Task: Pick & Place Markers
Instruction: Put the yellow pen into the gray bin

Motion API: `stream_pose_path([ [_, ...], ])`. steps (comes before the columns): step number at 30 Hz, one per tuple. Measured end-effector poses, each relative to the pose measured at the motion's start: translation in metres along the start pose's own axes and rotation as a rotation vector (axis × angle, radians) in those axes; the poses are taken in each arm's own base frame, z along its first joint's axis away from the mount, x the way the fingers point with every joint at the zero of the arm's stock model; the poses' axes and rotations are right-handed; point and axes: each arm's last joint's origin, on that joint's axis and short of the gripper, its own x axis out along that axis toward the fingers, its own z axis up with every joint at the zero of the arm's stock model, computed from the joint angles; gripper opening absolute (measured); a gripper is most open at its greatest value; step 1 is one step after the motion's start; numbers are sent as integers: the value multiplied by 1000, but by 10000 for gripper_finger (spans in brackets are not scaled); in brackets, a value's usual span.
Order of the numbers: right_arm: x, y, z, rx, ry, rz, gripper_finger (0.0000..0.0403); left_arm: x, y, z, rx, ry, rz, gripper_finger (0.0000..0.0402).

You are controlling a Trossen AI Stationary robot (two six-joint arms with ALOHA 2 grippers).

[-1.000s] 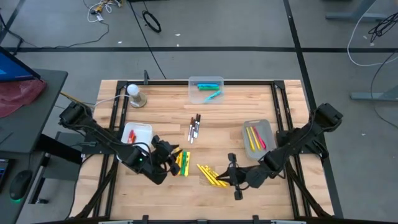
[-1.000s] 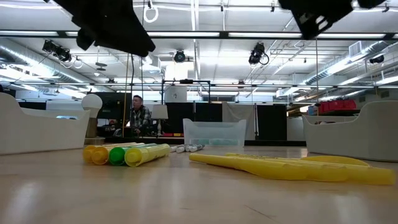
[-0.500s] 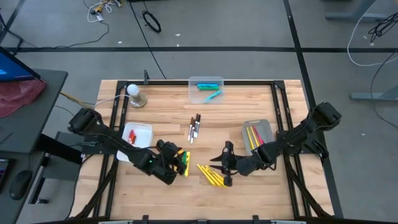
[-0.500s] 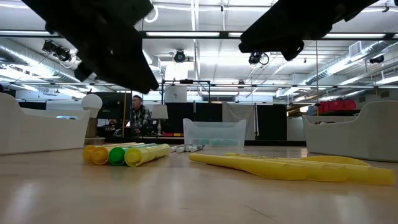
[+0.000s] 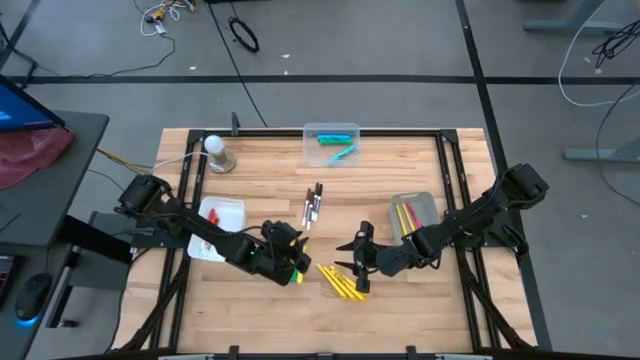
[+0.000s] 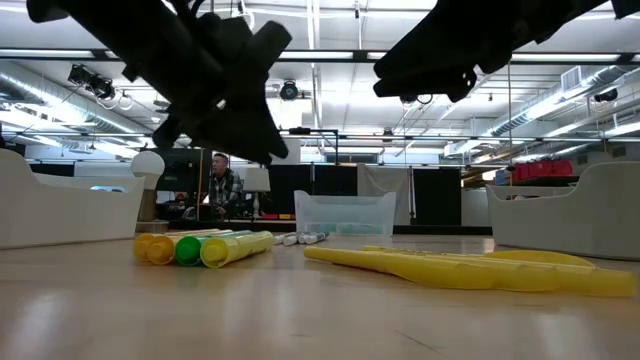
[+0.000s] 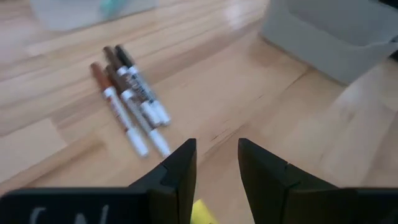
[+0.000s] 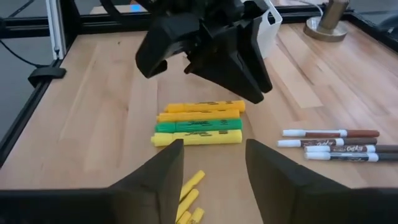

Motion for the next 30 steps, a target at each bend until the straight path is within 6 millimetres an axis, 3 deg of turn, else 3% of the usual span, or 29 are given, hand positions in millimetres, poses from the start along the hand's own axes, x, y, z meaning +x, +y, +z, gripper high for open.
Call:
stream_pose_path([
  [12, -2, 3, -6, -31, 51, 7, 176, 4, -9, 12, 51, -83, -58, 197],
  [19, -6, 9, -11, -42, 92, 80, 178, 4, -13, 17, 84, -125, -73, 206],
  [30, 3, 35, -52, -68, 248, 130, 239, 4, -18, 23, 127, -155, -117, 205],
])
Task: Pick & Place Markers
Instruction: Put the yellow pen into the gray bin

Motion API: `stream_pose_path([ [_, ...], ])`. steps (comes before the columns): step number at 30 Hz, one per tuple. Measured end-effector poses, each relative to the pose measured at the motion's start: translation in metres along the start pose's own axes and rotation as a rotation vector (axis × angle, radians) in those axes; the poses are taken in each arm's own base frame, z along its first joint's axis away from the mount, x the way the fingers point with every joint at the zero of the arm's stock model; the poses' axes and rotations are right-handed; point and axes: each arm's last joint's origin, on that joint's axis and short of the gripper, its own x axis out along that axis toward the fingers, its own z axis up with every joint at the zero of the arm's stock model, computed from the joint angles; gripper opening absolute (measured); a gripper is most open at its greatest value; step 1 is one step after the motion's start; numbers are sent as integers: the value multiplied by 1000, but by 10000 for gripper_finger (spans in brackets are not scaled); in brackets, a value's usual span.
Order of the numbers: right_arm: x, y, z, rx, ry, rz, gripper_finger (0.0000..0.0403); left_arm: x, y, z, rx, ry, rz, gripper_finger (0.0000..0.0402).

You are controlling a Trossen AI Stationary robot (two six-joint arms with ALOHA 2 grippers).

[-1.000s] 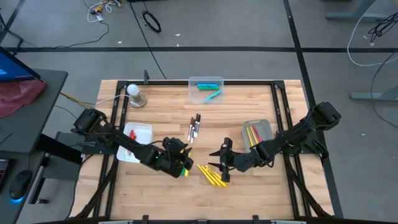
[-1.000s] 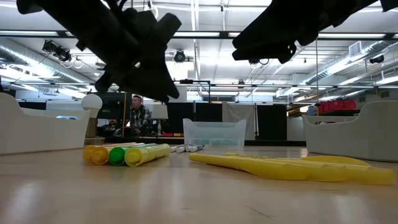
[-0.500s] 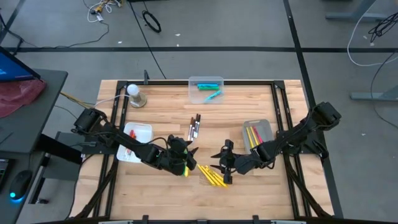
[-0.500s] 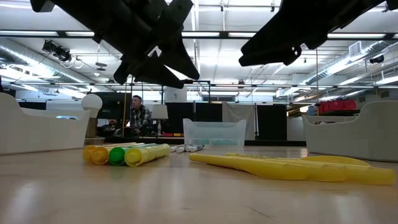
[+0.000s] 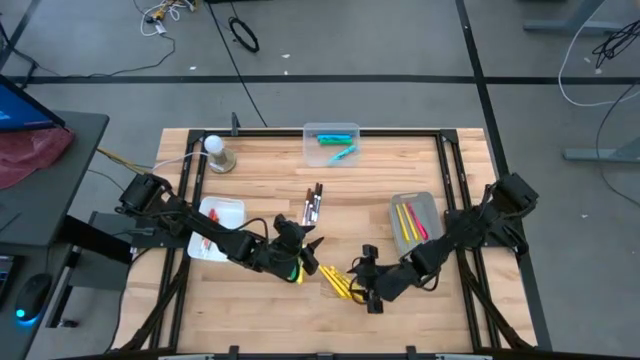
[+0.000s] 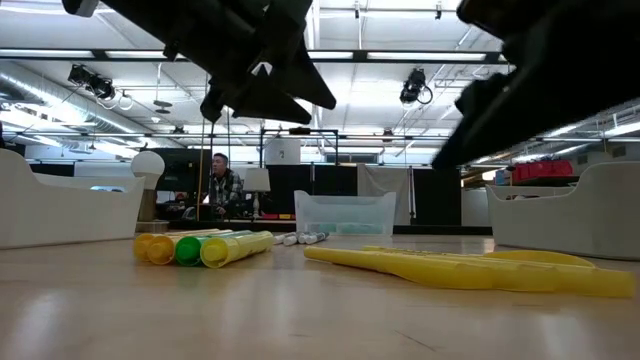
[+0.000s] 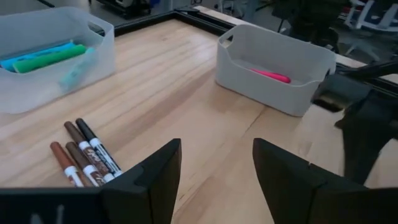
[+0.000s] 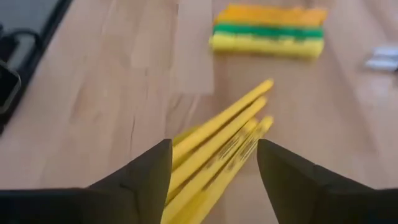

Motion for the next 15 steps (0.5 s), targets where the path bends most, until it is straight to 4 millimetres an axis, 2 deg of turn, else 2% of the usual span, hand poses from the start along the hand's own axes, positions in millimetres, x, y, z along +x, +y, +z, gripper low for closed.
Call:
stream_pose_path([
  [7, 14, 10, -20, -1, 61, -7, 242, -1, -3, 1, -21, 9, -45, 204],
  [15, 26, 8, -32, -24, 99, -60, 226, -2, -4, 1, -27, 6, -52, 204],
])
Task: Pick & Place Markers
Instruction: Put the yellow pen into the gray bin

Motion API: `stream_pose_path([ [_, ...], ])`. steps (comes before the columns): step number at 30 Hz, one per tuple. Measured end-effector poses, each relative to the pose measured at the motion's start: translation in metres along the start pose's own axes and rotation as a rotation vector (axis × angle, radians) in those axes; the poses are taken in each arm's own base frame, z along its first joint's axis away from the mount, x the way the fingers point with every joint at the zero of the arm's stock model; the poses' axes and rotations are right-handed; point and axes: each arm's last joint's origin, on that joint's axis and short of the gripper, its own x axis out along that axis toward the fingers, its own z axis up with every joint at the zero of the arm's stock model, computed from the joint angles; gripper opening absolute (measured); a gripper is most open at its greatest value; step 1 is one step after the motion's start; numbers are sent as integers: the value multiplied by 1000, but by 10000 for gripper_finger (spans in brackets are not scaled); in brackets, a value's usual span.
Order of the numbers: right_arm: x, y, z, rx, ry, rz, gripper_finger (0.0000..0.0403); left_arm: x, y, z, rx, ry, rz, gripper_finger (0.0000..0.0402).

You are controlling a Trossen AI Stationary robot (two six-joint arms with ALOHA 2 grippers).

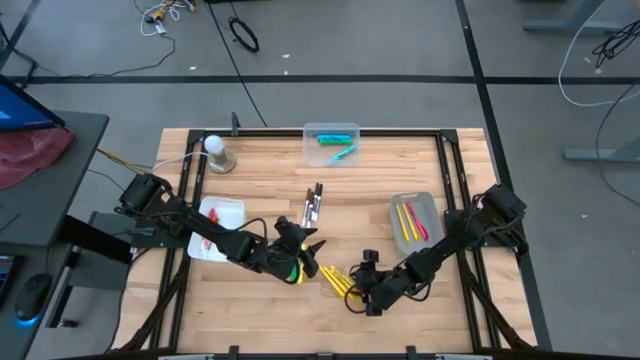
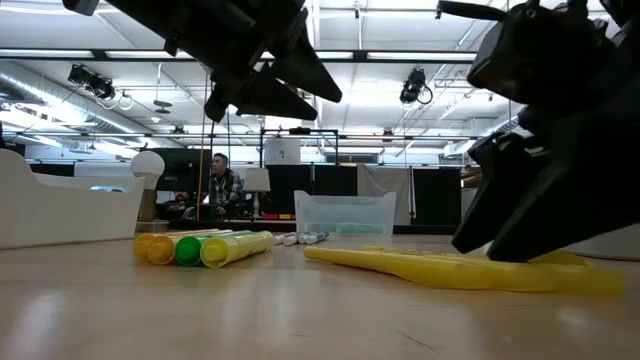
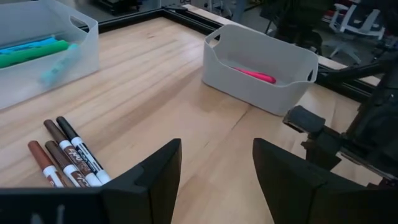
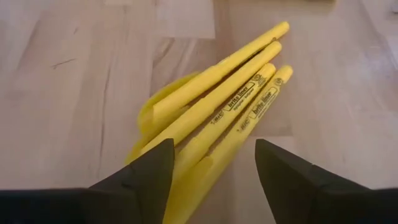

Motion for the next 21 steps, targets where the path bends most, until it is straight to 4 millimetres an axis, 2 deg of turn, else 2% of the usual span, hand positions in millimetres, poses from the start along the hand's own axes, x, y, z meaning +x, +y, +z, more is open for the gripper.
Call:
stream_pose_path([
  [7, -3, -3, 2, -6, 6, -2, 207, 0, 0, 0, 0, -1, 0, 204],
  [15, -7, -3, 6, 32, -6, 15, 204, 0, 0, 0, 0, 0, 0, 204],
  [21, -6, -9, 2, 136, 40, -39, 204, -1, -1, -1, 1, 1, -4, 204],
])
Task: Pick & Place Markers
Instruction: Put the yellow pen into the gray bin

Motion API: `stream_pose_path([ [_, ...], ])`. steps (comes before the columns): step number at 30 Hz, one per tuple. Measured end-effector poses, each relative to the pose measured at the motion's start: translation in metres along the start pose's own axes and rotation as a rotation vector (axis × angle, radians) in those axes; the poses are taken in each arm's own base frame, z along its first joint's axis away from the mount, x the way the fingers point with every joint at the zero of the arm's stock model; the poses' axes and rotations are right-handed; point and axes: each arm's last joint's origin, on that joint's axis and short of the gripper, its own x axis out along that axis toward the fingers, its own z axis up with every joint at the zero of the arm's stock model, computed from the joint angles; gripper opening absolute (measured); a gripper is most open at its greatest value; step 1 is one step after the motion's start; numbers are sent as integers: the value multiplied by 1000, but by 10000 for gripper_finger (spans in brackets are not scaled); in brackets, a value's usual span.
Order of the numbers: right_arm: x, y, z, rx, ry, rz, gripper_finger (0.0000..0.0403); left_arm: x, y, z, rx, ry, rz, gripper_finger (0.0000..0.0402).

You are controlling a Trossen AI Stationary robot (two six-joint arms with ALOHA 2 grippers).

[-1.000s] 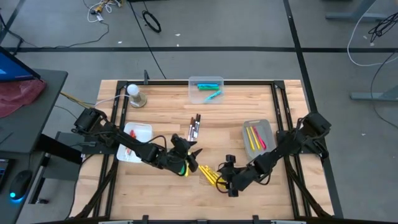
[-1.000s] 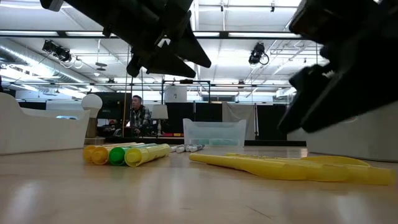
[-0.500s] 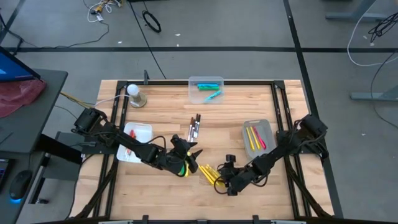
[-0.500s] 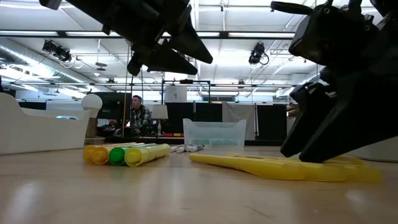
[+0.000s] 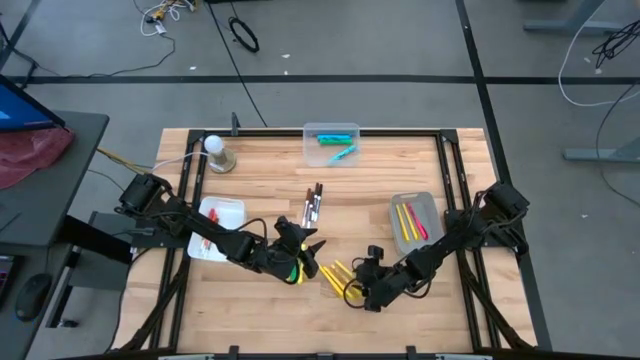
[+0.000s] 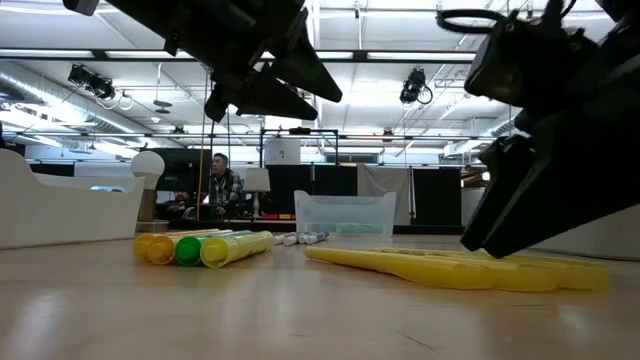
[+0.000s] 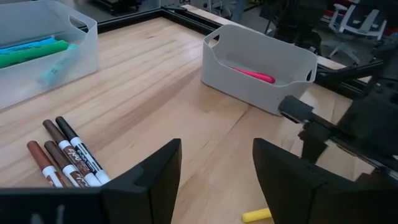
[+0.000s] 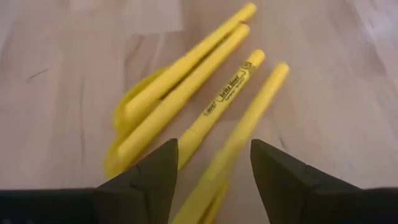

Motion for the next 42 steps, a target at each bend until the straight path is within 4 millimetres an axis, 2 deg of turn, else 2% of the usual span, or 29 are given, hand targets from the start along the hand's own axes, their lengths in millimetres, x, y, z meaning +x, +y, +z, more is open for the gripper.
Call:
stream_pose_path([
  [4, 1, -6, -2, 48, 42, -38, 196, 0, 0, 0, 0, 0, -1, 204],
  [17, 1, -10, -6, 28, 91, -66, 145, 0, 0, 0, 1, 0, -1, 204],
  [22, 1, -16, -7, 40, 126, -99, 101, 0, 0, 0, 0, 0, -1, 204],
  [27, 3, -20, -6, 65, 130, -110, 27, 0, 0, 0, 0, 0, -1, 204],
  [31, 2, -22, -2, 118, 79, -144, 19, -1, -1, 0, 1, 1, -3, 204],
  [33, -4, -25, 2, 166, 62, -152, 27, -2, -1, -1, 3, 1, -6, 204],
  [35, -19, -27, 14, 235, 8, -132, 28, -2, -1, -1, 3, 2, -7, 204],
  [39, -60, -35, 37, 314, -94, -89, 18, -3, -3, -2, 6, 3, -12, 204],
  [42, -98, -47, 51, 388, -168, -55, 15, -3, -3, -2, 8, 5, -12, 204],
])
